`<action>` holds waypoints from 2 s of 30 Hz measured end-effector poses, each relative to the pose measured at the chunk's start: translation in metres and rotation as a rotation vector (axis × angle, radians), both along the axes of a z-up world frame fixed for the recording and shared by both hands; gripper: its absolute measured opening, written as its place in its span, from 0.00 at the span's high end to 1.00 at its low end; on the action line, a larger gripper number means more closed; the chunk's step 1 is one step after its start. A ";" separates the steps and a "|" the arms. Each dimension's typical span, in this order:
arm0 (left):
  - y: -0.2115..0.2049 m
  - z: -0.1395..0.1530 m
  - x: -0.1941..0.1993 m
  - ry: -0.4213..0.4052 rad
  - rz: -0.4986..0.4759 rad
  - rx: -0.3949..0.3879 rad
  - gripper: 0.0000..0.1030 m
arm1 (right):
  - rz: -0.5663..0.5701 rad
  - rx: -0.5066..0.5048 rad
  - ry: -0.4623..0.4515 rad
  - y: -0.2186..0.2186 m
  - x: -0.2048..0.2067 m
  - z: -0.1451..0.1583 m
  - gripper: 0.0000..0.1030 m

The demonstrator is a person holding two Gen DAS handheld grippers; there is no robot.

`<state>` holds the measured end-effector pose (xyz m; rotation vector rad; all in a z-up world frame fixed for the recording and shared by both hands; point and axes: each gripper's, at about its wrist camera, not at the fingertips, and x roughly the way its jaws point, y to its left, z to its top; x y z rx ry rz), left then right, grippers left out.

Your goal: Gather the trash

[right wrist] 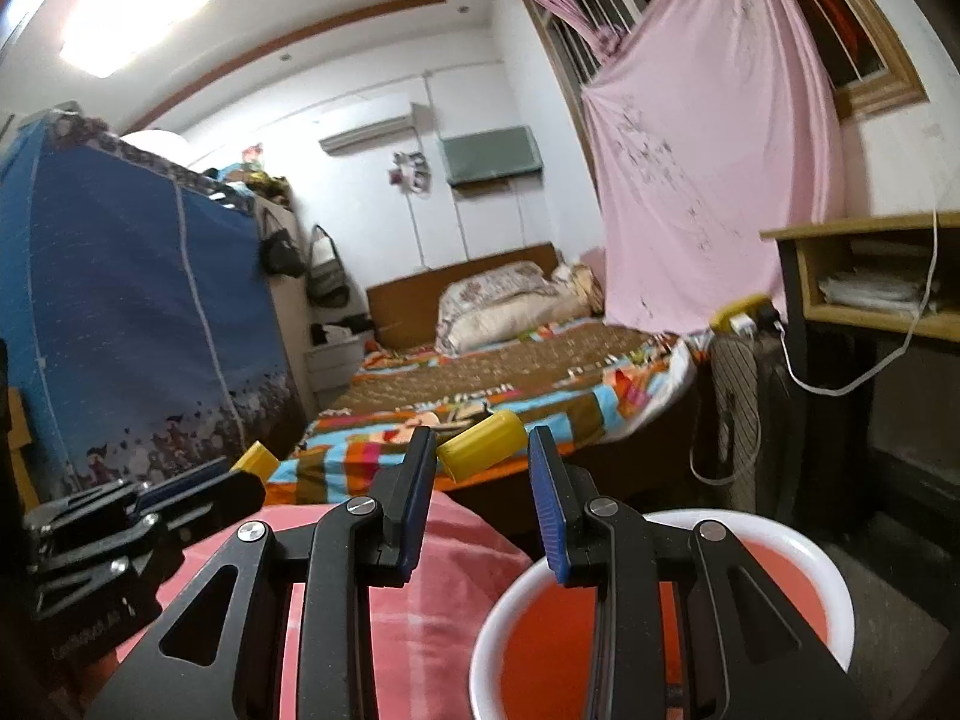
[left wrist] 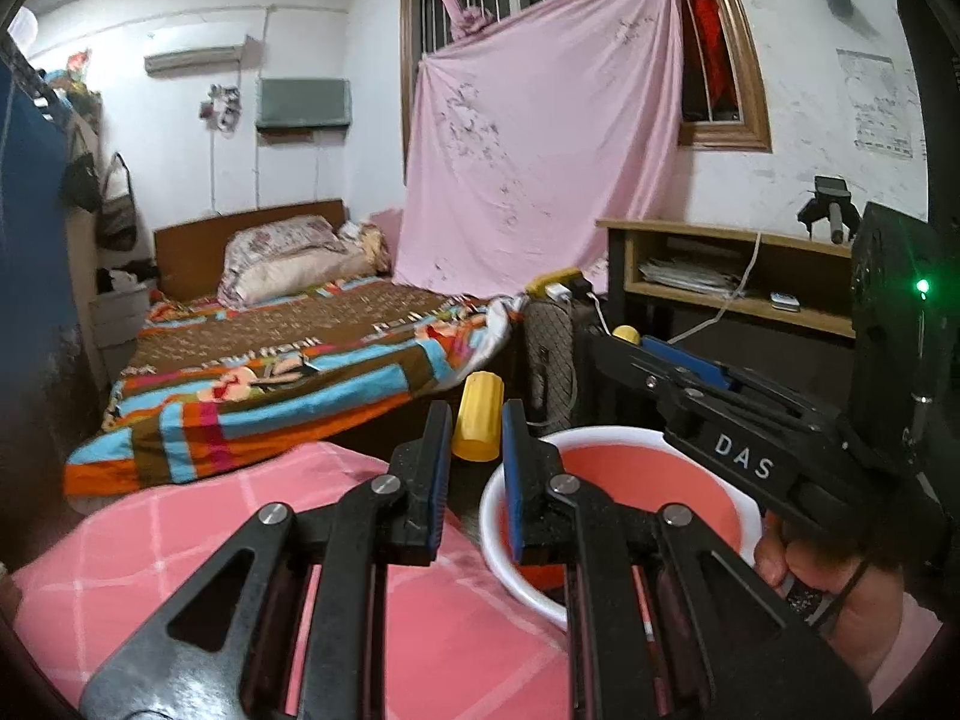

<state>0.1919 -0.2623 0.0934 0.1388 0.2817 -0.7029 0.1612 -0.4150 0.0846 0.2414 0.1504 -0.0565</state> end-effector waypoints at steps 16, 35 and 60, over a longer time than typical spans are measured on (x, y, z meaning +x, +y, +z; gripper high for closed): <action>-0.044 -0.032 0.015 0.199 -0.093 0.044 1.00 | -0.079 0.080 0.120 -0.034 0.002 -0.016 0.71; -0.055 -0.042 0.021 0.277 -0.105 0.056 0.98 | -0.120 0.106 0.159 -0.042 0.002 -0.022 0.63; -0.024 -0.034 0.033 0.263 0.030 0.024 0.75 | -0.129 0.094 0.158 -0.044 0.004 -0.021 0.51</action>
